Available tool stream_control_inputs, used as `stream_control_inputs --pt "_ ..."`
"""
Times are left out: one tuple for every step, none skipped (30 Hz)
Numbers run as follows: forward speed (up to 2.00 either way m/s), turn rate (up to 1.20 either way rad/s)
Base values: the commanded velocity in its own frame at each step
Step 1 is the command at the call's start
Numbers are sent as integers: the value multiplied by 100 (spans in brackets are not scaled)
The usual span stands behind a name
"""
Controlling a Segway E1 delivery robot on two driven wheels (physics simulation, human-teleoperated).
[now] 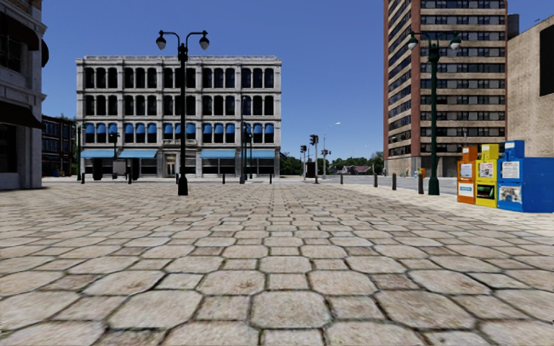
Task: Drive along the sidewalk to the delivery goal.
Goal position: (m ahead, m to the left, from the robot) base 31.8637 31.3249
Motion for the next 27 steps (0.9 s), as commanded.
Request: stream_control_inputs --pt "200 0" --pt "200 0" --pt "200 0" --pt "200 0" --pt "200 0" --pt "200 0" --pt "200 0" --pt "200 0" --pt "200 0" --pt "200 0" --pt "200 0" --pt "200 0" --pt "200 0" --pt "200 0" --pt "200 0" --pt "200 0" --pt "200 0" --pt "200 0" --pt "200 0" --pt "200 0" --pt "200 0" --pt "200 0" --pt "200 0" --pt "200 0" --pt "200 0" --pt "200 0" --pt "200 0"
